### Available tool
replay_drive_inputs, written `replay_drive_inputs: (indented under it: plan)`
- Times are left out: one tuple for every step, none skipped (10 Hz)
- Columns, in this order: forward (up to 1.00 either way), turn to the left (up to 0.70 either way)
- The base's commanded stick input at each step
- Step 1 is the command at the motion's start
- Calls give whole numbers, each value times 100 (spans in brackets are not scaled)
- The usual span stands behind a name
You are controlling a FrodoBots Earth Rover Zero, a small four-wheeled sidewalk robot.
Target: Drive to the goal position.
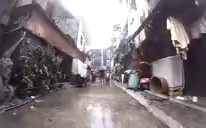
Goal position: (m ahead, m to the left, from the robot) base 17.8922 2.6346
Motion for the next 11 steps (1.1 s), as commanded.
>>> replay_drive_inputs:
  plan:
    - [99,0]
    - [99,0]
    - [99,0]
    - [99,0]
    - [99,0]
    - [99,0]
    - [99,5]
    - [99,24]
    - [99,34]
    - [99,11]
    - [99,0]
